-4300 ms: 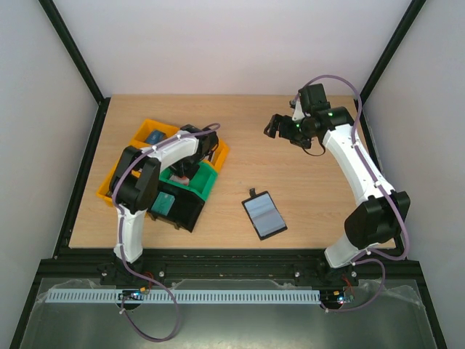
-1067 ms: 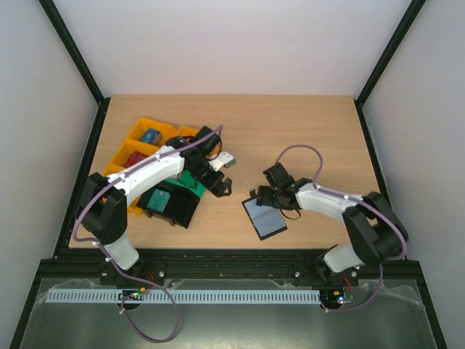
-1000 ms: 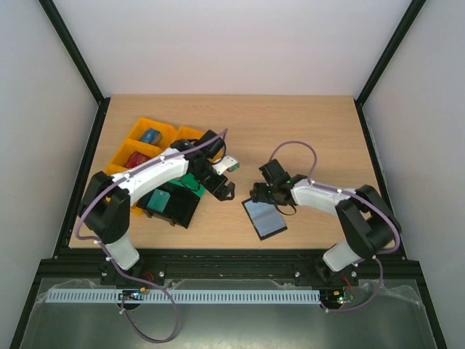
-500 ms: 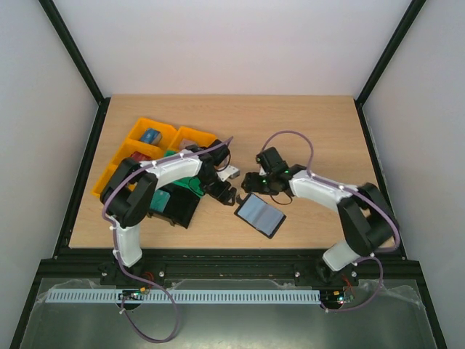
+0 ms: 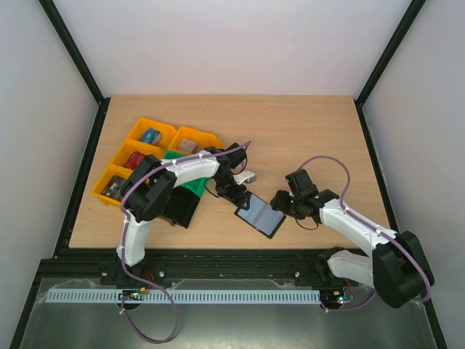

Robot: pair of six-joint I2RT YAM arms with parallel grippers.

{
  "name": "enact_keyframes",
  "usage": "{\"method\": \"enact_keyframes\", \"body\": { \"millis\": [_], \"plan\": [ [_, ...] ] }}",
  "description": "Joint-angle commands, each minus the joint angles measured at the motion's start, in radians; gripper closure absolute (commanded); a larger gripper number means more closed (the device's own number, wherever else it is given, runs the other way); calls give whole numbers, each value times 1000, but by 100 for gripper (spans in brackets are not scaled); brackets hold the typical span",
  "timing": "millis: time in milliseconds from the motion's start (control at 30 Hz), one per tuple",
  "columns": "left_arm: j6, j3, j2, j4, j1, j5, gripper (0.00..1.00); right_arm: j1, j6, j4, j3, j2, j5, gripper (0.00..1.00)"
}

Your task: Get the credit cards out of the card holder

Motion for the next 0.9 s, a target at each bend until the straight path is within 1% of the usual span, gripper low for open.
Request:
{"method": "enact_keyframes", "body": {
  "millis": [0, 167, 267, 367, 433, 467, 533, 567, 667, 700, 800, 867],
  "plan": [
    [-10, 0, 74, -26, -23, 2, 25, 16, 90, 23, -83, 7, -93, 38],
    [-14, 5, 89, -24, -32, 29, 26, 80, 192, 220, -154, 51, -170, 47],
    [-12, 1, 90, -23, -38, 50, 28, 88, 221, 316, -140, 90, -189, 53],
    [-7, -4, 82, -21, -38, 47, 29, 88, 226, 370, -109, 127, -185, 61],
    [-5, -5, 76, -20, -36, 34, 32, 88, 220, 389, -92, 155, -192, 64],
    [-5, -8, 70, -20, -36, 29, 36, 88, 214, 390, -85, 164, -195, 64],
    [-3, -18, 55, -17, -30, 30, 48, 88, 202, 383, -72, 170, -195, 65],
    [-2, -23, 45, -15, -27, 31, 57, 88, 194, 374, -65, 167, -193, 65],
    [6, -36, 8, -14, -17, 16, 94, 87, 145, 322, -35, 135, -169, 64],
    [11, -34, -7, -17, -11, 5, 97, 84, 126, 304, -23, 117, -165, 63],
    [39, -15, -68, -52, 19, -14, 98, 60, 62, 278, 9, 44, -171, 54],
    [68, 24, -117, -90, 59, -22, 98, 37, 11, 275, 42, -29, -194, 48]
  ]
}}
